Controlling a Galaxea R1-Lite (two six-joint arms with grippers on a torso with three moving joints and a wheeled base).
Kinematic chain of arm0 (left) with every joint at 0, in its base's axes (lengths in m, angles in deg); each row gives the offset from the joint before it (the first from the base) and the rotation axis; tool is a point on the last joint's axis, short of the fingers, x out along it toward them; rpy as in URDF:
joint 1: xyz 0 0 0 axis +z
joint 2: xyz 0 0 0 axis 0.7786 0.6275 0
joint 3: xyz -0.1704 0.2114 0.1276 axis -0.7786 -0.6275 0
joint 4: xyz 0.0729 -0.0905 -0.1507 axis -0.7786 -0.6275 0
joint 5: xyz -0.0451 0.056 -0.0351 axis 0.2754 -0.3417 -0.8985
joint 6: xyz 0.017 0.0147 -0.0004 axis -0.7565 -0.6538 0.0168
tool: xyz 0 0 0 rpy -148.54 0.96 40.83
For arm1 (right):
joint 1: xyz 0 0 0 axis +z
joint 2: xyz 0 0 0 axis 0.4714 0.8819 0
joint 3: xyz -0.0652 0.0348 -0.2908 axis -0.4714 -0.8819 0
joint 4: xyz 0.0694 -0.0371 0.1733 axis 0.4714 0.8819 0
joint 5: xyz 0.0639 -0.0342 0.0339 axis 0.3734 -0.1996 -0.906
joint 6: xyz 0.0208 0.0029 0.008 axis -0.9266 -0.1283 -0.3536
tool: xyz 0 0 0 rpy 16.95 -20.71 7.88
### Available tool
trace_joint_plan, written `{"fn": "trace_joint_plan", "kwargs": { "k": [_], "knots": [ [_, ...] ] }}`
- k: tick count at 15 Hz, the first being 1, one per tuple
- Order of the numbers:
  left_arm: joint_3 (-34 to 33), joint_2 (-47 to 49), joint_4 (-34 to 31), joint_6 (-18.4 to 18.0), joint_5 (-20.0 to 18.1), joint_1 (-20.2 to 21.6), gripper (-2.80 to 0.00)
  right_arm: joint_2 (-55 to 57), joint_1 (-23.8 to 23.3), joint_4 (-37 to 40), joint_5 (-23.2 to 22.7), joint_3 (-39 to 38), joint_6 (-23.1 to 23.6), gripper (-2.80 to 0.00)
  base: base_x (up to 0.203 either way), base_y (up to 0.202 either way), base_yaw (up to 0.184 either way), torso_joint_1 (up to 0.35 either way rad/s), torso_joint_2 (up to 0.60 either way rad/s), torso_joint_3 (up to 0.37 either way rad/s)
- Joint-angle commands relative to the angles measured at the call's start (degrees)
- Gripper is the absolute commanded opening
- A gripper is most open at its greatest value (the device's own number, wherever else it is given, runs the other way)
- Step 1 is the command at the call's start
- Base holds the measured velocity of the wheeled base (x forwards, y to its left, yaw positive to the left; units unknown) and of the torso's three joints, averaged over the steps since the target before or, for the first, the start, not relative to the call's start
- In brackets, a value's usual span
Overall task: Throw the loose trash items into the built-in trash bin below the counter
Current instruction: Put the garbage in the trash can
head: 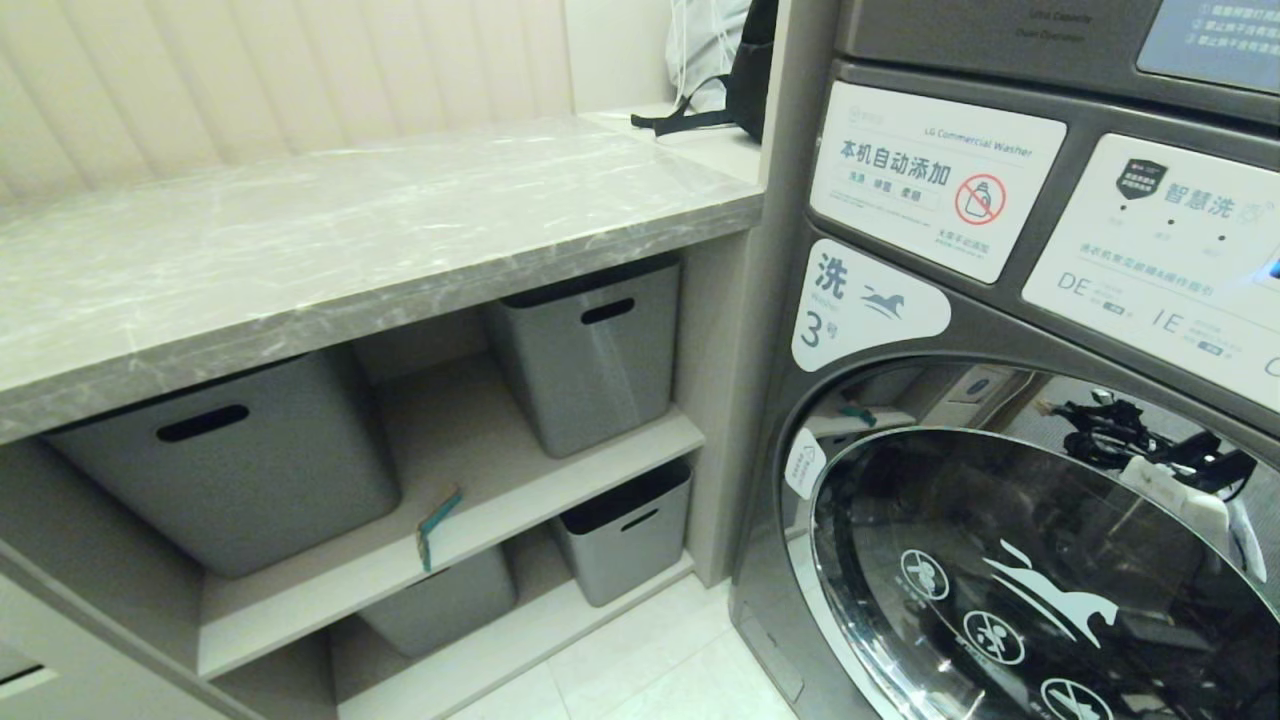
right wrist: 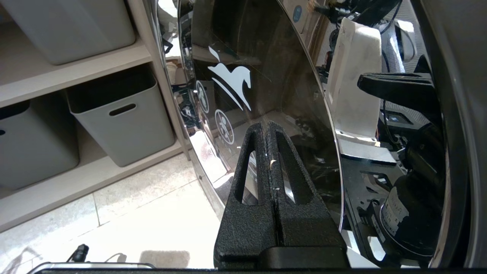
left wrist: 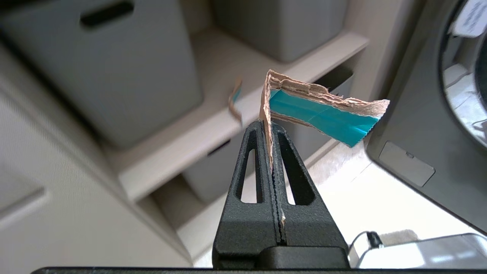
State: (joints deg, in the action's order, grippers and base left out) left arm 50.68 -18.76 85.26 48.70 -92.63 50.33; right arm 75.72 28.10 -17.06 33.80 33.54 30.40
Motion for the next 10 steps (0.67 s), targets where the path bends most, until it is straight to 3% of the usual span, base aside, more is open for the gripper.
{"fn": "trace_joint_plan", "kwargs": {
  "k": [1, 4, 10],
  "knots": [
    [0.1, -6.2, -3.8, 0.8, 0.4, 0.5, -2.8, 0.0, 0.0, 0.0, 0.0, 0.0, 0.0, -2.8, 0.0, 0.0, 0.0, 0.0, 0.0, 0.0],
    [1.0, -6.3, -10.4, 3.9, 3.8, 0.7, -2.8, 0.0, 0.0, 0.0, 0.0, 0.0, -0.1, -2.8, 0.0, 0.0, 0.0, 0.0, 0.0, 0.0],
    [0.9, -6.3, -10.3, 3.7, 3.6, 0.7, -2.8, 0.0, 0.0, 0.0, 0.0, 0.0, 0.0, -2.8, 0.0, 0.0, 0.0, 0.0, 0.0, 0.0]
  ]
}}
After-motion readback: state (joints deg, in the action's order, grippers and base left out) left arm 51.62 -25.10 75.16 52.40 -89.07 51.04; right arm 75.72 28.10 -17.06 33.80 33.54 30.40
